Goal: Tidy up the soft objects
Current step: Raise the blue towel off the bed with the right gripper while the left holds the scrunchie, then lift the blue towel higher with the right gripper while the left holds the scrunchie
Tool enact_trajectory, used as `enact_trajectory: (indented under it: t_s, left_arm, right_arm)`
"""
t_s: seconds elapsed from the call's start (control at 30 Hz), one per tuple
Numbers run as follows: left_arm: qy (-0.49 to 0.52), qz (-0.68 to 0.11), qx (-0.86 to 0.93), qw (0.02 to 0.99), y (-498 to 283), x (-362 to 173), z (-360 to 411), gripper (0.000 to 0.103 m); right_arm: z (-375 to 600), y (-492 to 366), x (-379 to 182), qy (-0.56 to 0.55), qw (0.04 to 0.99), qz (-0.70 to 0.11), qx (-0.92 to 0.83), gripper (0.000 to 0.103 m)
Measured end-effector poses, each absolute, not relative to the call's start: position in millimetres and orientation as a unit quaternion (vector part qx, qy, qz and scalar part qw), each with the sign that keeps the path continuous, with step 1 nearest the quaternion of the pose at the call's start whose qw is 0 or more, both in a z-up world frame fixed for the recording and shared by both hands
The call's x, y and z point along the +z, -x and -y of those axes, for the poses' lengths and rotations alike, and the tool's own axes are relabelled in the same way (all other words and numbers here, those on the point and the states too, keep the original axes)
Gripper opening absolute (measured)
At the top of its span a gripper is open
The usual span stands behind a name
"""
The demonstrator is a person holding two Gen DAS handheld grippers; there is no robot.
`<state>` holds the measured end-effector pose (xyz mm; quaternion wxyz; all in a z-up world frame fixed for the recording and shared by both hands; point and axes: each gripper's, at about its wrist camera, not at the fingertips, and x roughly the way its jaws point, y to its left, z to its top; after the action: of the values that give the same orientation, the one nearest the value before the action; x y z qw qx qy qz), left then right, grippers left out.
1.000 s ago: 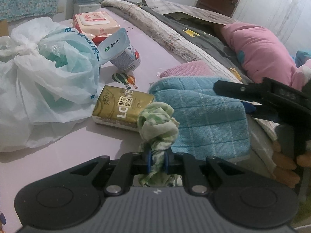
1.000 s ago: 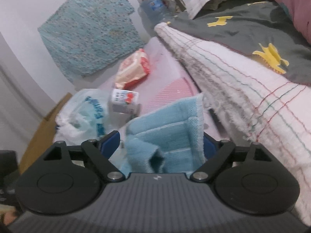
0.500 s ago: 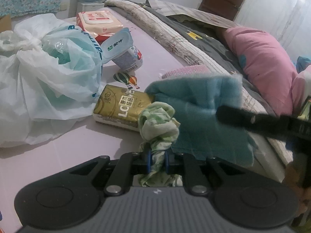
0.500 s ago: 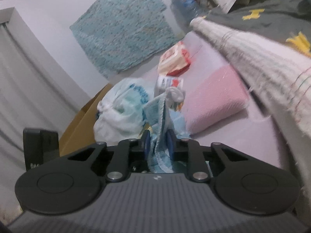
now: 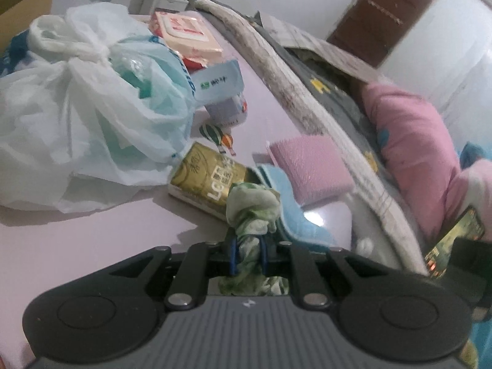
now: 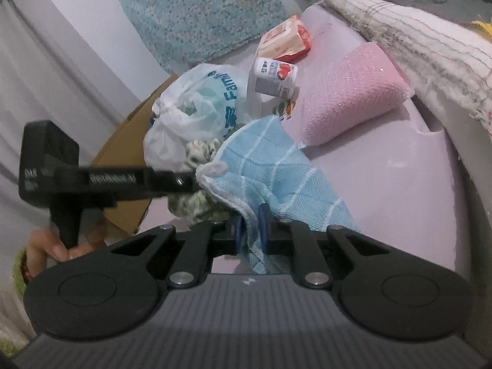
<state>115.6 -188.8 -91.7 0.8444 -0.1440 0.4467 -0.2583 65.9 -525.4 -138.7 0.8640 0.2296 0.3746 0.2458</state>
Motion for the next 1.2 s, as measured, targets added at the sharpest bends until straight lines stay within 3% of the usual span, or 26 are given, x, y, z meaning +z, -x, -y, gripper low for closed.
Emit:
enact_trajectory:
  t_s: [0.33,0.8,1.03,1.2]
  left_arm:
    - [0.182,-0.402,-0.290,0.849,-114,-68,193,0.015]
    - [0.079,-0.442,-0.288,0.846,-123,-89,244,0.018]
    - [0.086,-0.448,-0.285,0.843,-127,-96,240,0.018]
    - [0.093,-0.452,-0.278,0.842,-127,-99,232,0.018]
  right_arm:
    - [500,-67,-121,-0.101,0.876,-0.395,0.259,0.010]
    - [486,-53,-113,-0.039,0.887,-0.380,0.260,0.013]
    - [535,-40,-96,-0.133,0.888,-0.345,0.273,0.026]
    - [565,-59,-95,-0.204,0.893,-0.334,0.223,0.045]
